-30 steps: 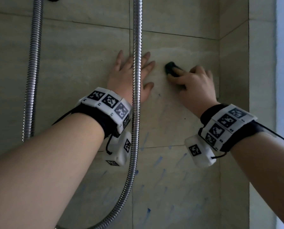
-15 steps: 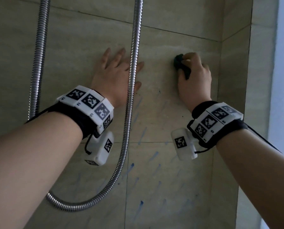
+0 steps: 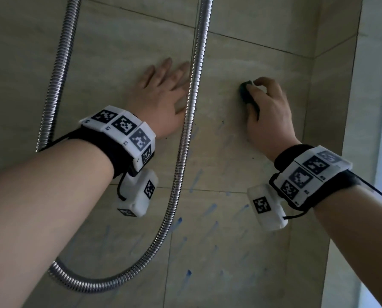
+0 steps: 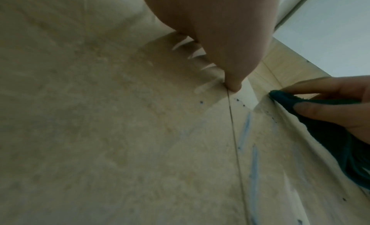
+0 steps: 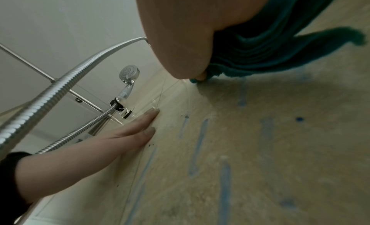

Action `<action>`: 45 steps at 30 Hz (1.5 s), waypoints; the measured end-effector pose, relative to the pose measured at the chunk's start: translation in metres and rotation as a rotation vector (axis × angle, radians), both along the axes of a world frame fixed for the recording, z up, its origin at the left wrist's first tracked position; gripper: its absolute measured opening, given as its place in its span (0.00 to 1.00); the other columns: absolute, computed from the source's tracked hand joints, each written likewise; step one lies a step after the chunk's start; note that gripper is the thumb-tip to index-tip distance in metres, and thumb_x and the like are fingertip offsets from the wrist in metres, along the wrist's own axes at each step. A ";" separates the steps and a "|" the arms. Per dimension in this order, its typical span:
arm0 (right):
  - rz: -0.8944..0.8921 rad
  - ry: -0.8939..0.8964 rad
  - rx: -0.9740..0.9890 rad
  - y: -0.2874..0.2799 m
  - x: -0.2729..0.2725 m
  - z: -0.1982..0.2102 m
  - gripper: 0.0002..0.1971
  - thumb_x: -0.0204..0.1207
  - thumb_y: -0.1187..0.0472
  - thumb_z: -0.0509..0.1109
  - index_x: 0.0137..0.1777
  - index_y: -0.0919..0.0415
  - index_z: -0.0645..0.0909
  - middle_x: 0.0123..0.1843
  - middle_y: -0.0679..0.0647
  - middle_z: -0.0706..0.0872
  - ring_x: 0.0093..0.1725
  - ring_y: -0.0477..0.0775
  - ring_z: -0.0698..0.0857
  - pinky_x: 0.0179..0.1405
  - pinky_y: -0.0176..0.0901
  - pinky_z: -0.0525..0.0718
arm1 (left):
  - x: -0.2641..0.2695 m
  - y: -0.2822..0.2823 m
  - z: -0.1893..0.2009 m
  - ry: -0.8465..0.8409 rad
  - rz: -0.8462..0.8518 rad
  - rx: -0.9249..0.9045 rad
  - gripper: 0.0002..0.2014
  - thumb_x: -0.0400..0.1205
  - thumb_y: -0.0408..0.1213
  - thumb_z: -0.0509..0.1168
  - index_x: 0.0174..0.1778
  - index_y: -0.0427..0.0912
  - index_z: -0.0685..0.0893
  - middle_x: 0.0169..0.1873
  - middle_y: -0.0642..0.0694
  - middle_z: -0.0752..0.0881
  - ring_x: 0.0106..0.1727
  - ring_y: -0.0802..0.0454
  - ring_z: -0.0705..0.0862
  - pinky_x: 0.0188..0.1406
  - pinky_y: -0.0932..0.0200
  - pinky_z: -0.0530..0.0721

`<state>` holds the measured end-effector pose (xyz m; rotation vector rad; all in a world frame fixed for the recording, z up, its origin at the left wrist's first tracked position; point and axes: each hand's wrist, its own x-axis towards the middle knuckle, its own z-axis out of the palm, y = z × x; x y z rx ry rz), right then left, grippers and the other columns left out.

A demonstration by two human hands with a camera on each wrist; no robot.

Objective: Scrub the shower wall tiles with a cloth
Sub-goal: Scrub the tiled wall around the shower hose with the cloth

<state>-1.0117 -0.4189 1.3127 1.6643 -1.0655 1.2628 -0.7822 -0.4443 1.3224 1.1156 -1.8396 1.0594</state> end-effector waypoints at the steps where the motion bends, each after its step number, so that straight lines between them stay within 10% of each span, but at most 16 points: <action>1: 0.004 0.011 -0.023 -0.003 0.000 -0.002 0.22 0.80 0.72 0.59 0.74 0.68 0.74 0.74 0.62 0.74 0.65 0.67 0.74 0.66 0.52 0.70 | 0.001 -0.001 -0.001 0.009 -0.006 -0.005 0.31 0.86 0.57 0.50 0.85 0.57 0.50 0.85 0.55 0.43 0.85 0.49 0.39 0.82 0.48 0.37; 7: 0.176 0.088 -0.159 -0.019 0.002 -0.014 0.20 0.74 0.76 0.60 0.64 0.70 0.83 0.61 0.62 0.87 0.47 0.69 0.77 0.46 0.50 0.76 | 0.005 -0.005 -0.003 0.016 -0.035 -0.067 0.29 0.88 0.53 0.51 0.85 0.52 0.55 0.85 0.54 0.47 0.85 0.51 0.42 0.82 0.51 0.38; 14: 0.114 0.644 -0.179 -0.018 0.005 -0.047 0.18 0.73 0.72 0.62 0.60 0.64 0.86 0.61 0.56 0.88 0.42 0.65 0.81 0.42 0.52 0.80 | 0.007 -0.006 -0.003 -0.025 -0.011 -0.083 0.32 0.83 0.57 0.45 0.83 0.49 0.61 0.85 0.53 0.49 0.85 0.47 0.45 0.82 0.48 0.41; 19: 0.145 0.261 -0.220 -0.020 0.010 -0.032 0.21 0.69 0.71 0.58 0.57 0.67 0.87 0.55 0.59 0.90 0.39 0.67 0.79 0.40 0.55 0.81 | 0.005 -0.008 -0.003 -0.014 0.009 -0.062 0.30 0.87 0.54 0.50 0.85 0.54 0.51 0.85 0.54 0.44 0.85 0.47 0.42 0.83 0.46 0.40; 25: 0.047 0.559 -0.233 -0.017 0.001 -0.044 0.15 0.74 0.69 0.65 0.57 0.64 0.88 0.58 0.55 0.89 0.39 0.62 0.79 0.38 0.49 0.77 | 0.005 -0.009 -0.004 -0.012 0.013 -0.078 0.30 0.85 0.56 0.48 0.84 0.53 0.54 0.85 0.54 0.47 0.85 0.47 0.44 0.82 0.47 0.40; 30: 0.026 0.187 -0.216 -0.015 -0.004 -0.031 0.21 0.69 0.69 0.58 0.56 0.67 0.88 0.50 0.60 0.91 0.36 0.65 0.77 0.34 0.44 0.68 | 0.005 -0.004 -0.003 0.004 -0.012 -0.059 0.28 0.87 0.53 0.52 0.84 0.52 0.58 0.85 0.55 0.48 0.85 0.50 0.44 0.81 0.51 0.39; 35: 0.083 0.563 -0.219 -0.013 0.010 -0.060 0.18 0.74 0.67 0.58 0.54 0.66 0.89 0.54 0.57 0.91 0.34 0.61 0.79 0.35 0.45 0.77 | 0.010 0.003 0.005 0.048 -0.052 -0.073 0.25 0.85 0.51 0.58 0.80 0.53 0.68 0.83 0.55 0.57 0.83 0.50 0.53 0.77 0.51 0.49; 45: 0.147 0.126 -0.120 -0.016 0.040 0.005 0.21 0.73 0.71 0.59 0.61 0.62 0.87 0.51 0.61 0.90 0.46 0.68 0.77 0.39 0.45 0.69 | 0.028 -0.005 0.004 0.181 0.000 0.001 0.37 0.82 0.65 0.50 0.85 0.56 0.47 0.85 0.53 0.40 0.84 0.51 0.37 0.81 0.52 0.34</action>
